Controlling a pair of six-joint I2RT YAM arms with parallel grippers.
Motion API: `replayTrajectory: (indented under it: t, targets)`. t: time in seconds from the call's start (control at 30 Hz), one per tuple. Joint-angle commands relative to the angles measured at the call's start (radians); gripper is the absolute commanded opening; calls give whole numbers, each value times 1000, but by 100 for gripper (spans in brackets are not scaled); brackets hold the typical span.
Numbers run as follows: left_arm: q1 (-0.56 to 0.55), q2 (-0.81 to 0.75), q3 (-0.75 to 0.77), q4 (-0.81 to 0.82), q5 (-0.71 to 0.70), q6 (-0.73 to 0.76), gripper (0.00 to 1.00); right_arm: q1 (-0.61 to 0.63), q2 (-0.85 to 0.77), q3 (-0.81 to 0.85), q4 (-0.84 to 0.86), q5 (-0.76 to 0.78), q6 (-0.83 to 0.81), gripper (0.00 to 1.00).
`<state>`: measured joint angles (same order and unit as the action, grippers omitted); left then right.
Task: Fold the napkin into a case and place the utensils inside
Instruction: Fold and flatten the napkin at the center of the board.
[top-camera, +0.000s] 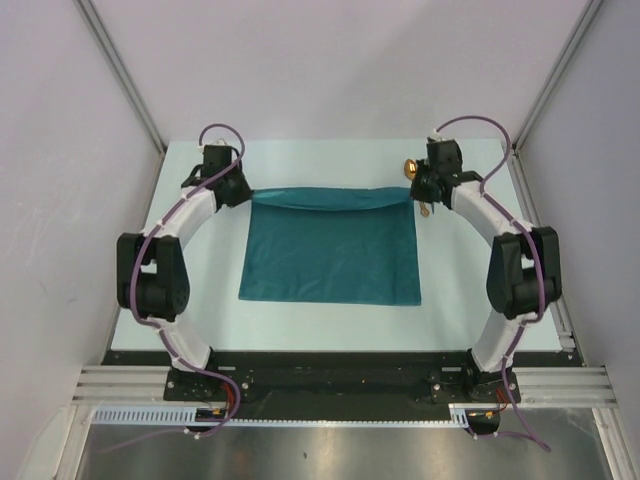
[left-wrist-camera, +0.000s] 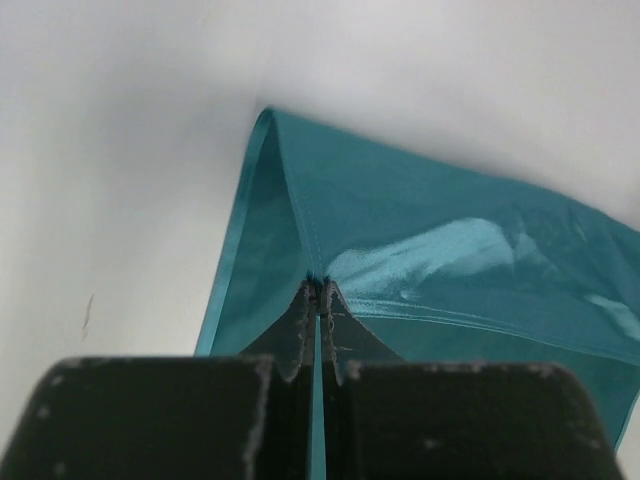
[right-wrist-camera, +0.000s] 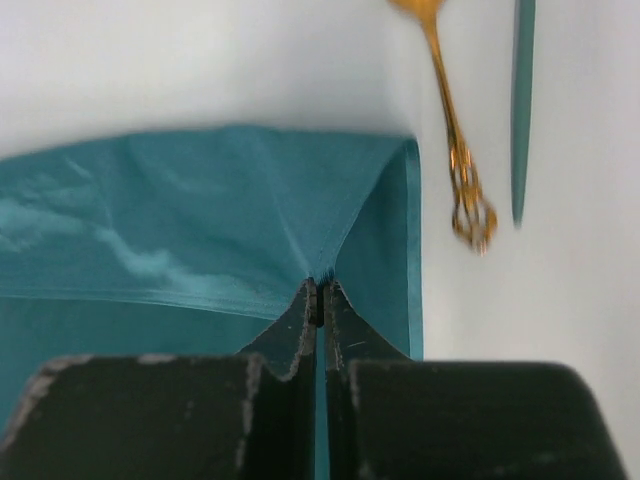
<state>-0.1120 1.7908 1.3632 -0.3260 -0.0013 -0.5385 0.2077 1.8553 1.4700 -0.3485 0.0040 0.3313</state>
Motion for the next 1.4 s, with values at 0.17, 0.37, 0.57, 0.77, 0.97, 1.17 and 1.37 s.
replayTrajectory:
  t: [0.17, 0.37, 0.57, 0.77, 0.97, 1.17, 1.37]
  targets:
    - [8, -257, -255, -222, 27, 25, 0, 70, -385, -336, -196, -84, 87, 0]
    - [2, -309, -344, -297, -49, 14, 0, 90, -502, -503, -204, -116, 109, 0]
    - [-6, -330, -440, -308, -55, 0, 0, 90, -570, -609, -190, -130, 124, 0]
    - [-9, -370, -490, -311, -54, -12, 0, 90, -604, -698, -188, -122, 130, 0]
    - [-48, -331, -500, -285, -32, -17, 0, 88, -596, -732, -176, -119, 146, 0]
    - [-77, -304, -519, -278, -78, -29, 0, 90, -594, -787, -155, -127, 175, 0]
    - [-77, -301, -533, -285, -101, -34, 0, 90, -564, -827, -112, -125, 184, 0]
